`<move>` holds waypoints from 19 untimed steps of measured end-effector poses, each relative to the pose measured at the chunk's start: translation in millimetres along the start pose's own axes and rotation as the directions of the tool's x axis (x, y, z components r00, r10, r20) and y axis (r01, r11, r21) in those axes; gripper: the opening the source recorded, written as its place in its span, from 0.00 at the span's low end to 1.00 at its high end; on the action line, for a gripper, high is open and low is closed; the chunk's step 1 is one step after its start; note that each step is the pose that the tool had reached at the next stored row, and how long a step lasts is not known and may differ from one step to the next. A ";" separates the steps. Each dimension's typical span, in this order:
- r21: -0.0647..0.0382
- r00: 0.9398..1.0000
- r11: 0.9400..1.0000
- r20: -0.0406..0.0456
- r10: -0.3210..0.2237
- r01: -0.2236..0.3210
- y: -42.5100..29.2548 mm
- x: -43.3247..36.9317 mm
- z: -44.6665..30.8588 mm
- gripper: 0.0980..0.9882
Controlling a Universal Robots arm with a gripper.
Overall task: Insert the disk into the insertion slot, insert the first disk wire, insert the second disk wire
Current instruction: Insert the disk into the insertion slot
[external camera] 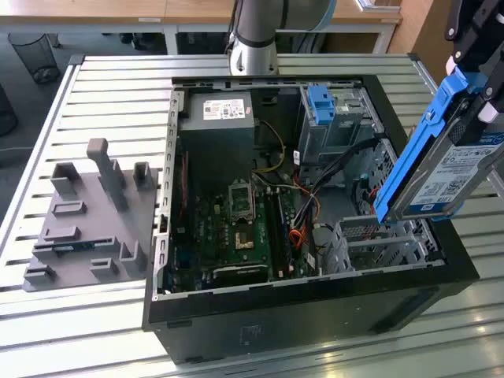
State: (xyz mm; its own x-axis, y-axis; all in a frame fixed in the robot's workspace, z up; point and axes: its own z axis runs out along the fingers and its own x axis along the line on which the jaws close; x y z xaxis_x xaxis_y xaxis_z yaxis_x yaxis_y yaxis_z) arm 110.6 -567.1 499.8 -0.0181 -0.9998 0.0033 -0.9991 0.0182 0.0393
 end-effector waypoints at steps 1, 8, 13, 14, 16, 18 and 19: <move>0.000 1.000 1.000 0.000 0.000 0.000 0.0 0.0 0.0 0.30; 0.001 1.000 1.000 0.000 0.000 0.000 -0.1 0.0 0.0 0.30; 0.027 1.000 1.000 0.000 0.000 0.000 1.6 -0.1 0.9 0.30; 0.036 1.000 0.999 0.001 0.000 0.000 2.4 0.0 1.4 0.30; 0.050 1.000 0.999 0.001 0.000 0.000 4.2 0.1 2.4 0.30; 0.055 1.000 0.998 0.002 0.000 0.000 7.0 0.0 3.8 0.30; 0.058 1.000 0.998 0.002 0.000 0.000 9.8 -0.1 4.8 0.30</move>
State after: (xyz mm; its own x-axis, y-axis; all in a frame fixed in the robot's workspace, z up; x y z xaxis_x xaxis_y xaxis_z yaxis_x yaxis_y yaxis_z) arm 100.6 -566.8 495.4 -0.0177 -0.9998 0.0015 -0.9997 0.0177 -0.0187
